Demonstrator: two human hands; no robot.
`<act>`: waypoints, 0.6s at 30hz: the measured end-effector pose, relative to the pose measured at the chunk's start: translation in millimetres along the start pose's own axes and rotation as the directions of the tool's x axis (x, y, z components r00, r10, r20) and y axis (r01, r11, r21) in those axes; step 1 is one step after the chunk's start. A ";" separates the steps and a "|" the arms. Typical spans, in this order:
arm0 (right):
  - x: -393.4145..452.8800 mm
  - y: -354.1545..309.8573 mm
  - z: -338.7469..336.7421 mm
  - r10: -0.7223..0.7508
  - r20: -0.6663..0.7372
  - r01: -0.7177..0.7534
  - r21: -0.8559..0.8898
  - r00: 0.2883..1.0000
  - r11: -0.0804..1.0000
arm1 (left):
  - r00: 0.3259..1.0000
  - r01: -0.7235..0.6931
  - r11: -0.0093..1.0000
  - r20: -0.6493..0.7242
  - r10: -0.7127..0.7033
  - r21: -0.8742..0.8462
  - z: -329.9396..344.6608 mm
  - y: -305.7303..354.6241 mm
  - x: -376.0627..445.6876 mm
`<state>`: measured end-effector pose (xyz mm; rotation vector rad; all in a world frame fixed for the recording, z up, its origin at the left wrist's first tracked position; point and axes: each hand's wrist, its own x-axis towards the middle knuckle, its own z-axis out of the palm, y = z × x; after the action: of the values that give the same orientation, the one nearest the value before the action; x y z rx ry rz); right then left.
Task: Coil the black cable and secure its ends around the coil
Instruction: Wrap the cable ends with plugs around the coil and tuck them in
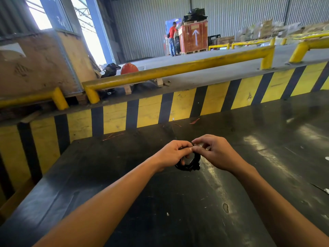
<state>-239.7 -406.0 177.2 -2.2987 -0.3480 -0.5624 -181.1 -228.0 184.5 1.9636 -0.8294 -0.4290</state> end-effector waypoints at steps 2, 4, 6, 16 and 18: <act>-0.1 0.4 -5.2 0.011 0.030 -0.012 0.032 1.000 0.999 | 1.000 -0.022 0.999 0.023 0.021 0.036 -2.0 3.2 0.6; -0.4 1.2 -7.9 0.022 0.050 -0.025 0.074 0.999 0.997 | 0.999 -0.034 0.998 0.035 0.032 0.047 -2.0 5.4 0.7; -0.6 2.5 -7.5 0.029 0.061 -0.035 0.093 0.998 0.995 | 0.999 -0.043 0.997 0.036 0.041 0.071 -1.3 6.5 1.8; 6.9 6.9 12.5 0.093 -0.152 -0.103 -0.059 0.984 0.993 | 0.999 -0.031 0.992 -0.025 0.034 0.126 -4.7 16.6 5.7; 10.2 12.3 9.4 0.212 -0.219 -0.209 0.039 0.952 0.977 | 0.999 -0.031 0.993 -0.031 0.034 0.110 -9.7 19.8 4.2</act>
<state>-223.1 -407.0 168.9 -2.1955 0.0016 -0.6961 -179.9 -231.6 206.6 2.0499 -0.8791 -0.3373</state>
